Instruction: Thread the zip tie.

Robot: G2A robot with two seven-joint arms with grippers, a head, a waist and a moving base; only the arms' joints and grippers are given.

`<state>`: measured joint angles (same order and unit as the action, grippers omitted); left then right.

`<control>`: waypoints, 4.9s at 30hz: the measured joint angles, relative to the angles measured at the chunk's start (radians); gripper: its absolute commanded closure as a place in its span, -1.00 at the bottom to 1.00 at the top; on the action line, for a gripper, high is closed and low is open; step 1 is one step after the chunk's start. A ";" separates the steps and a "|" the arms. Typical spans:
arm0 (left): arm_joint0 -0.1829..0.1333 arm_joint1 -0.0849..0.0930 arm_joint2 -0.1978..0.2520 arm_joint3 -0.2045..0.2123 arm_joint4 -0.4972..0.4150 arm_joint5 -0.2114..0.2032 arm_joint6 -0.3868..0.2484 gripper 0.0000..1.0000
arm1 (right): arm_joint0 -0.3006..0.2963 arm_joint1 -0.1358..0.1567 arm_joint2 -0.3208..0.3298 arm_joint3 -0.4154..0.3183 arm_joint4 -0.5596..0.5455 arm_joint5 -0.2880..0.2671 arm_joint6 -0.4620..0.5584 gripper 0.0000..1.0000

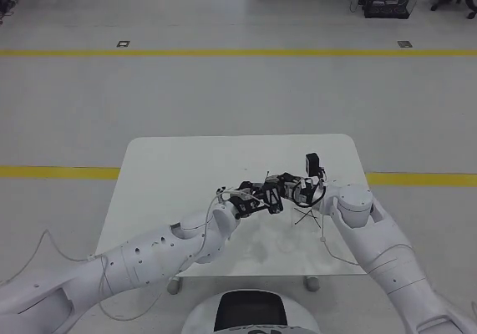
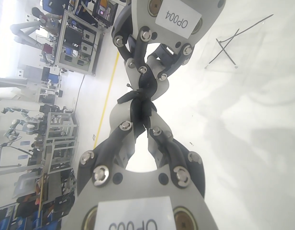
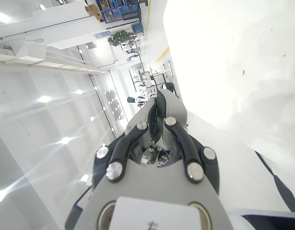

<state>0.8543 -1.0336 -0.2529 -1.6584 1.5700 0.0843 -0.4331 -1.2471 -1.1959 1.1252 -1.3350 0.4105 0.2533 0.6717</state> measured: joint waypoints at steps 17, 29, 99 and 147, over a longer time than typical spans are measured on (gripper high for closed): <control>0.098 0.033 -0.157 -0.023 -0.126 -0.019 0.076 1.00 | -0.021 0.008 0.040 0.003 -0.001 -0.016 -0.038 -1.00; 0.133 0.035 -0.214 -0.004 -0.218 -0.008 0.122 1.00 | -0.023 0.007 0.040 0.002 -0.001 -0.022 -0.044 -1.00; 0.222 -0.010 -0.407 0.114 -1.102 -0.213 0.182 1.00 | 0.208 0.071 0.156 0.435 0.001 -0.593 0.718 -1.00; 0.228 -0.093 -0.467 0.423 -2.086 -0.423 -0.237 1.00 | 0.216 0.043 -0.028 0.434 0.192 -0.594 0.719 -1.00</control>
<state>1.0827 -1.1262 -0.7198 -1.2355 -0.5157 -0.3384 -0.6698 -1.0311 -1.1532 1.0970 -0.9009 0.6028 -0.3404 1.3905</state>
